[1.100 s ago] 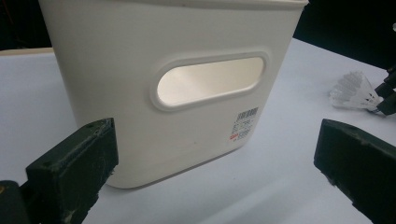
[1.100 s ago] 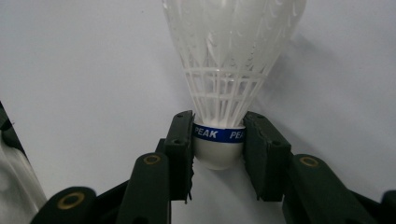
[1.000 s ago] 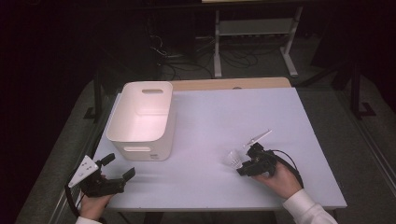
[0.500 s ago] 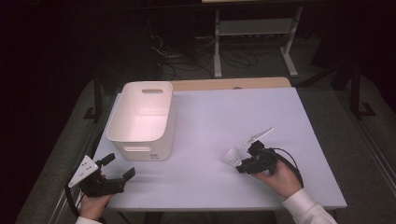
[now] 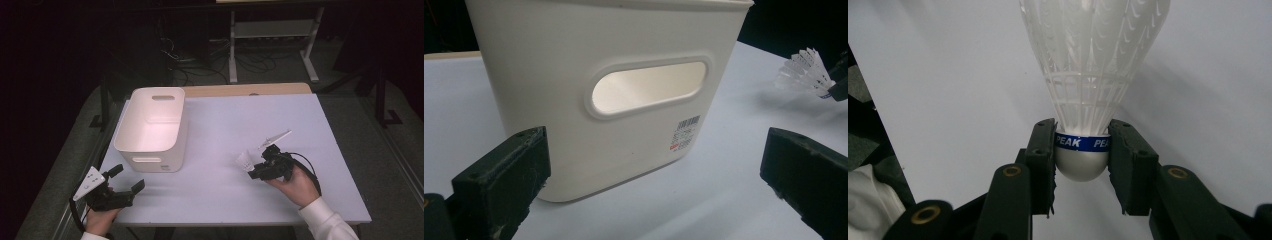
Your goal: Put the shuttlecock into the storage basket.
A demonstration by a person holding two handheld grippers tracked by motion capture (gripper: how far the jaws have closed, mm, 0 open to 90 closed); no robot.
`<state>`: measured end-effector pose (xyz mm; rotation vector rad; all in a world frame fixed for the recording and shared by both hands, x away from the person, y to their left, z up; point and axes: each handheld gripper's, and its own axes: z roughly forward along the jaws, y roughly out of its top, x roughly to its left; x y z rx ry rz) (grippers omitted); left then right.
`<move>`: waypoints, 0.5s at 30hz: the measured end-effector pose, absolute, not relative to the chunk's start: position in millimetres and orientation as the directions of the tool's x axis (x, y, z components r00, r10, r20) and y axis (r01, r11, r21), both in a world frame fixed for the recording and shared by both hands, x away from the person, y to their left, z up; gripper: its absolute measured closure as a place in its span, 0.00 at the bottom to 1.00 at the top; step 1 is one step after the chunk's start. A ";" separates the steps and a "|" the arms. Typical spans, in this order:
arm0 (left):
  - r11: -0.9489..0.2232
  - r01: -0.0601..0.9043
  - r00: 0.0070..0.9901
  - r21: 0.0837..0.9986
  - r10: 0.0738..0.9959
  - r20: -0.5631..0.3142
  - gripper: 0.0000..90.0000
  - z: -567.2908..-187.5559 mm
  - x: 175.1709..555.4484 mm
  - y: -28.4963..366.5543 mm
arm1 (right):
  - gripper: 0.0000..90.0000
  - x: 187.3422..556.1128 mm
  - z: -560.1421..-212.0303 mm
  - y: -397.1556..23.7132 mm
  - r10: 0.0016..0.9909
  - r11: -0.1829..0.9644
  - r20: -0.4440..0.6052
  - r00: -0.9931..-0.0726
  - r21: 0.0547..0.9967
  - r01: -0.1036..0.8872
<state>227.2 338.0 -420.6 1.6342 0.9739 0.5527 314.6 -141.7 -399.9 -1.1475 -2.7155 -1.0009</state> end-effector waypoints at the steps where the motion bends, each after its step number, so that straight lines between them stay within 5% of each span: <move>1: -0.058 0.310 0.554 0.949 0.823 -0.130 0.00 -420.6 227.2 337.8 | 0.70 315.0 -398.7 -140.4 0.632 0.521 0.261 -0.730 0.555 0.649; 15: -0.083 0.314 0.557 0.946 0.823 -0.112 0.00 -420.3 227.2 339.2 | 0.70 315.9 -380.0 -137.8 0.621 0.489 0.268 -0.737 0.602 0.631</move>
